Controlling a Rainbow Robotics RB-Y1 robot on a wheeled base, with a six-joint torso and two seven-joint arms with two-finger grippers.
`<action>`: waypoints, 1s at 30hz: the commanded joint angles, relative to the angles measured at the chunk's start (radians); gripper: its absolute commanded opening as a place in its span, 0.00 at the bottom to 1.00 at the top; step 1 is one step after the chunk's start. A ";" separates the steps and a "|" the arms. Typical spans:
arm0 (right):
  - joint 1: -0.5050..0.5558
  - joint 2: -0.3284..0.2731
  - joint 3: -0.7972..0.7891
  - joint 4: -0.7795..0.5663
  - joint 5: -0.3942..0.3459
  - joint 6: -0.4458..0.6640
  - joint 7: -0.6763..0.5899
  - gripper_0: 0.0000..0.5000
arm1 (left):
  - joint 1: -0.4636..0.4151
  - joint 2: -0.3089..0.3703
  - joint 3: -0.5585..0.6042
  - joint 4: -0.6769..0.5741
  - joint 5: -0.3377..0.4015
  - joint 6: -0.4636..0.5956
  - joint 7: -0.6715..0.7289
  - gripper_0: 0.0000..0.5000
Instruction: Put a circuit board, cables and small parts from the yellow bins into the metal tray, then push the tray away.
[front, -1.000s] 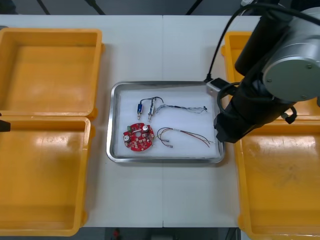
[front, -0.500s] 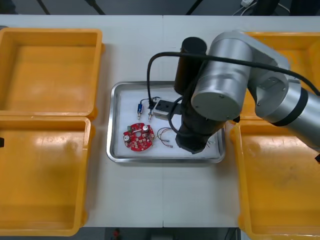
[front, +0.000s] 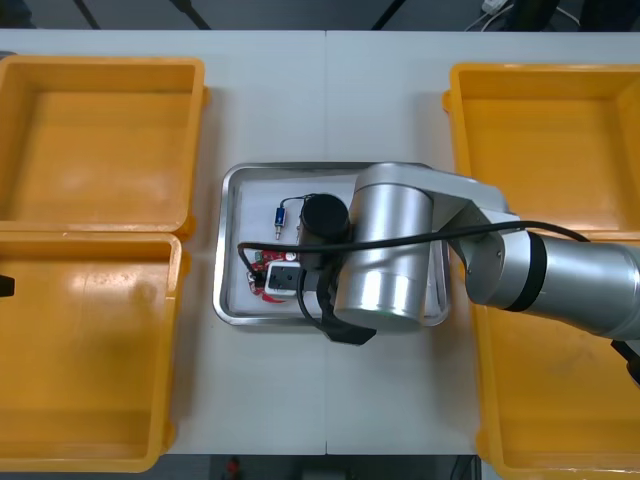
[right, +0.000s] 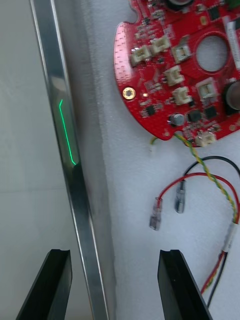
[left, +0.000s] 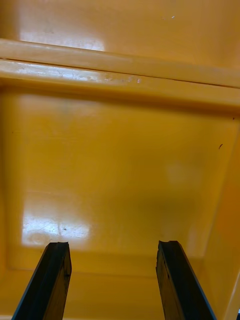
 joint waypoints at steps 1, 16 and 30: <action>-0.028 0.027 0.074 -0.035 0.050 -0.042 -0.004 1.00 | 0.027 0.037 0.019 -0.029 0.012 -0.017 -0.046 1.00; 0.028 0.043 0.128 -0.037 0.169 -0.074 0.001 1.00 | 0.028 0.037 0.018 -0.029 0.012 -0.015 -0.061 1.00; 0.073 0.046 0.129 -0.037 0.208 -0.090 0.012 0.10 | 0.028 0.037 0.018 -0.029 0.009 -0.003 -0.062 1.00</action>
